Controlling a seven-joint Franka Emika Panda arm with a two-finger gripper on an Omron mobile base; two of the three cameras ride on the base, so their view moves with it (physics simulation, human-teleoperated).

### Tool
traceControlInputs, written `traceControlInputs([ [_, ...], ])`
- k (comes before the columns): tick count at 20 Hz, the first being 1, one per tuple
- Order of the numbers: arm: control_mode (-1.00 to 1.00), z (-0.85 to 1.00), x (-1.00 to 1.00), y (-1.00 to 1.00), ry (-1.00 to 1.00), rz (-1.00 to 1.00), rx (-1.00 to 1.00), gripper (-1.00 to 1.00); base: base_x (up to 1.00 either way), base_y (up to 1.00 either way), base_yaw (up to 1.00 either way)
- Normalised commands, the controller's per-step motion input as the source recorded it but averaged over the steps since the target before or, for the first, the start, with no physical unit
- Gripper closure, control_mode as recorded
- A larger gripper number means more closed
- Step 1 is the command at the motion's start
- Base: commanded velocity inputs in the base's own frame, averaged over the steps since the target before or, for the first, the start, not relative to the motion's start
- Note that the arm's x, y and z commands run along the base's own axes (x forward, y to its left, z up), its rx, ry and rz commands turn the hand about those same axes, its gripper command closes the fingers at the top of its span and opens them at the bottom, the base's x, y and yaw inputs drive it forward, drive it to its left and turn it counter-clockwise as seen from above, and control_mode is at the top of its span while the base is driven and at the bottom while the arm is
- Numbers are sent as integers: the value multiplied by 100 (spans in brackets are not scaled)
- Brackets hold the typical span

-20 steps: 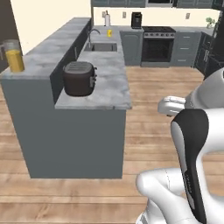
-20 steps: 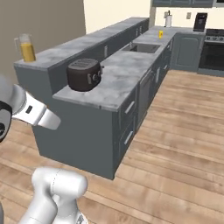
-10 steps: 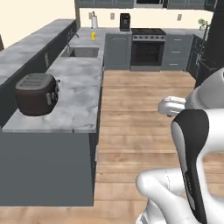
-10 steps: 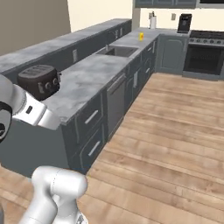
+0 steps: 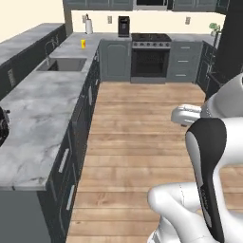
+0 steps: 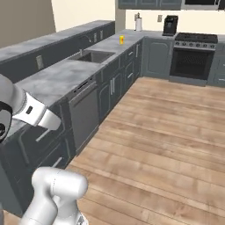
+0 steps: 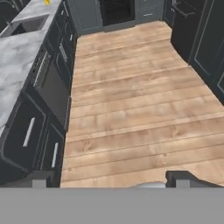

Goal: Place the pitcher and cup on the dining counter for serving.

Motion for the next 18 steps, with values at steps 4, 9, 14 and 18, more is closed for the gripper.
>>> traceControlInputs([
  [4, 100, 0, 0, 0, 0, 0, 0, -100, 100, -100, 0],
  [9, 100, 0, 0, 0, 0, 0, 0, -100, 100, -100, 1],
  [14, 100, 0, 0, 0, 0, 0, 0, -100, 100, -70, 24],
  [18, 100, 0, 0, 0, 0, 0, 0, -100, 100, -31, 48],
])
